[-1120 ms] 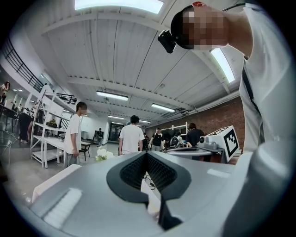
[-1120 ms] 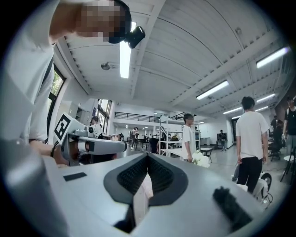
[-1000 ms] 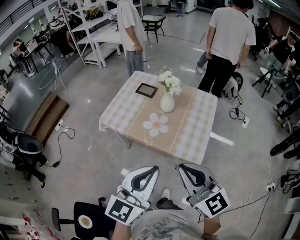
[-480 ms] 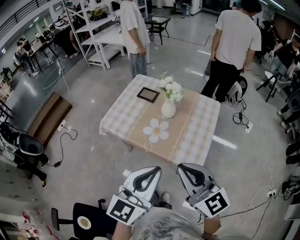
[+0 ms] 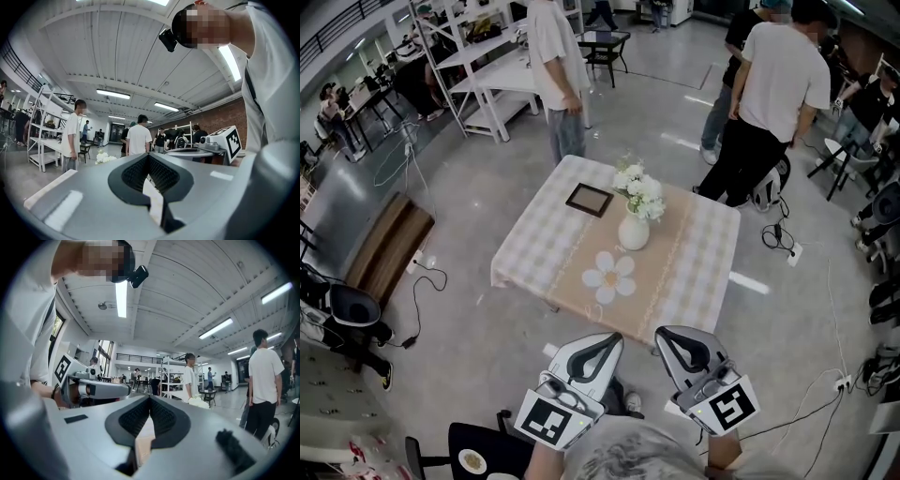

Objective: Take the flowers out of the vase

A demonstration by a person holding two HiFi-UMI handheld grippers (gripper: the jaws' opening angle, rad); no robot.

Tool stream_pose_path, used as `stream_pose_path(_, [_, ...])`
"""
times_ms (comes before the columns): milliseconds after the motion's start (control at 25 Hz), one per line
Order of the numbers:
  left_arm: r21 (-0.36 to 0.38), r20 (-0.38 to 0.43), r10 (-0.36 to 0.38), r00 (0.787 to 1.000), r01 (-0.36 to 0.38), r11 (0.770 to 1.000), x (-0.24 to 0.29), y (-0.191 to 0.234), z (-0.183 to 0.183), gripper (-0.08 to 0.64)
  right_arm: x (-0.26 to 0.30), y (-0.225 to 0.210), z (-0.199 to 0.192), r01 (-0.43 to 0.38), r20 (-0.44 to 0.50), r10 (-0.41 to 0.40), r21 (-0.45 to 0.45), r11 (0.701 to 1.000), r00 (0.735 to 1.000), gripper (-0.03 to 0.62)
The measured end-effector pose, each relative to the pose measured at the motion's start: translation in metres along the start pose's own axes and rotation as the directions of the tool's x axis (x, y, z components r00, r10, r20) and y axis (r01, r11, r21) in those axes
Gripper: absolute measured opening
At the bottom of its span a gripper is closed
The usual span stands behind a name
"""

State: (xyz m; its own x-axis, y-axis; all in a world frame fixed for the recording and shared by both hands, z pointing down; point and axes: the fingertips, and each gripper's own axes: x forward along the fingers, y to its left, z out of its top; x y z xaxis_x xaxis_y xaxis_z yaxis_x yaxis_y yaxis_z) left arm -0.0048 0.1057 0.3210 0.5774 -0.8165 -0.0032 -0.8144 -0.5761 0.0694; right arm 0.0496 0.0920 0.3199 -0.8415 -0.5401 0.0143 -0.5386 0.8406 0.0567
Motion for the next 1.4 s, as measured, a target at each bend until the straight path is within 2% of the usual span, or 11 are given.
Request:
stream_pose_path(280, [0.018, 0.006, -0.014, 1.0, 0.014, 1.0, 0.027, 0.038, 0.003, 0.008, 0.034, -0.027, -0.002, 0.02, -0.015, -0.02, -0.001, 1.0, 1.0, 0.015])
stream_pose_path(440, [-0.027, -0.029, -0.033, 0.999, 0.032, 0.999, 0.039, 0.056, -0.002, 0.008, 0.054, -0.038, -0.005, 0.031, -0.031, -0.031, -0.005, 0.999, 0.999, 0.015])
stream_pose_path(680, [-0.023, -0.021, -0.061, 0.998, 0.06, 0.998, 0.054, 0.084, -0.001, 0.008, 0.08, -0.052, -0.005, 0.055, -0.043, -0.055, 0.001, 0.998, 0.998, 0.015])
stream_pose_path(800, [-0.058, -0.055, -0.081, 0.995, 0.078, 0.995, 0.06, 0.095, -0.008, 0.008, 0.09, -0.059, -0.008, 0.072, -0.043, -0.073, -0.004, 0.997, 0.996, 0.015])
stream_pose_path(1040, [-0.034, -0.006, -0.121, 0.993, 0.121, 0.992, 0.073, 0.122, -0.006, 0.009, 0.112, -0.069, -0.011, 0.109, -0.062, -0.109, -0.004, 0.994, 0.992, 0.017])
stream_pose_path(1400, [-0.045, -0.01, -0.165, 0.986, 0.165, 0.985, 0.09, 0.148, -0.013, 0.009, 0.13, -0.085, -0.019, 0.17, -0.091, -0.169, 0.009, 0.985, 0.981, 0.017])
